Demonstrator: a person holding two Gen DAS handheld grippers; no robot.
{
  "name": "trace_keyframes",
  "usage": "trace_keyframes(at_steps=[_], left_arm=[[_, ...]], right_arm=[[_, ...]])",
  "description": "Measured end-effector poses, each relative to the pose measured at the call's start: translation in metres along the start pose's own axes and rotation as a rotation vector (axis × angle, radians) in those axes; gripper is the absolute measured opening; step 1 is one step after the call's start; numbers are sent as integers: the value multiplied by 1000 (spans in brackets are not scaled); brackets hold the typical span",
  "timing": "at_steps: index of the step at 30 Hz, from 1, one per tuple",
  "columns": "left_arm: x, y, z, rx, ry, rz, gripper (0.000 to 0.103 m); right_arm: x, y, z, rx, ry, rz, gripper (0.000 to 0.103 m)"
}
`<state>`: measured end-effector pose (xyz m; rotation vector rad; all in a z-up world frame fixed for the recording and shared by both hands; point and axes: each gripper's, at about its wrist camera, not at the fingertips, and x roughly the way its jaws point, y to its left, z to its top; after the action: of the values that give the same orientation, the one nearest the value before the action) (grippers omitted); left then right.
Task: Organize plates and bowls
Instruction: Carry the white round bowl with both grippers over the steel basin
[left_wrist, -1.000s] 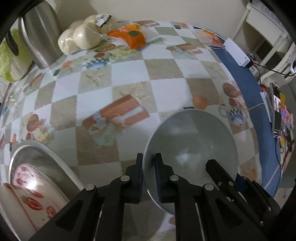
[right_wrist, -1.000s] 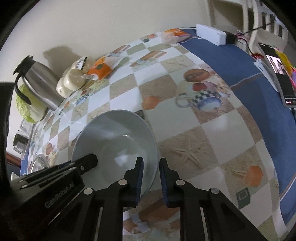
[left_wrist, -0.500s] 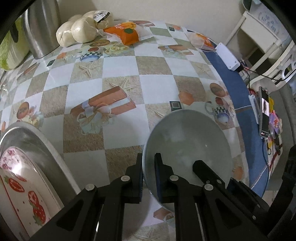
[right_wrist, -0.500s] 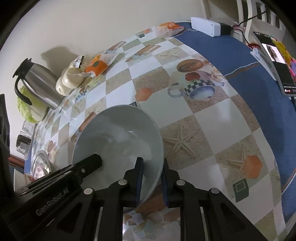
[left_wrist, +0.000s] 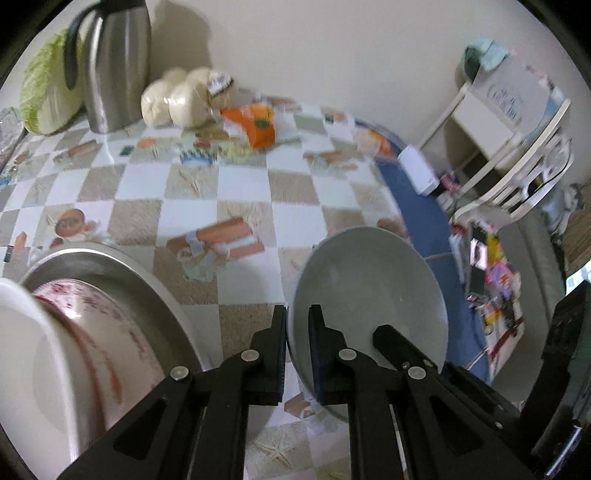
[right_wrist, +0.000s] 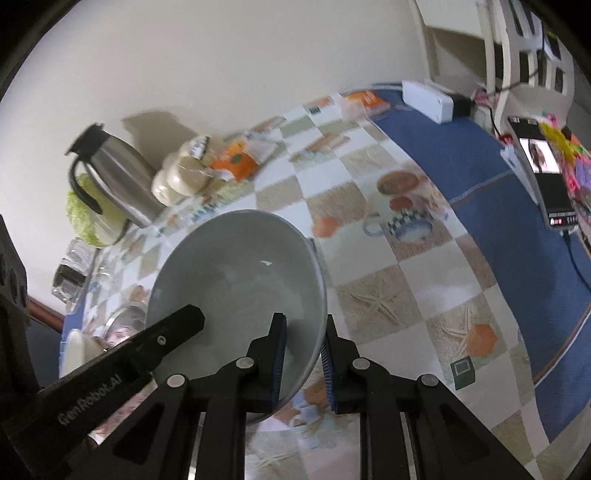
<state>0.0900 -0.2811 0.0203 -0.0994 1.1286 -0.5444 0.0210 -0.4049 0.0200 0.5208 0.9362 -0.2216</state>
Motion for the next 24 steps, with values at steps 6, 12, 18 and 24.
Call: trace_keyframes(at_steps=[6, 12, 18, 24], left_arm=[[-46, 2, 3, 11, -100, -16, 12], [-79, 14, 0, -5, -150, -30, 12], [-101, 33, -4, -33, -190, -35, 12], [-122, 61, -12, -88, -229, -45, 12]], right_arm=[[-31, 26, 3, -40, -63, 38, 20], [-51, 51, 3, -77, -100, 66, 20], [-57, 76, -2, -112, -103, 85, 20], [-59, 107, -8, -163, -97, 113, 20]])
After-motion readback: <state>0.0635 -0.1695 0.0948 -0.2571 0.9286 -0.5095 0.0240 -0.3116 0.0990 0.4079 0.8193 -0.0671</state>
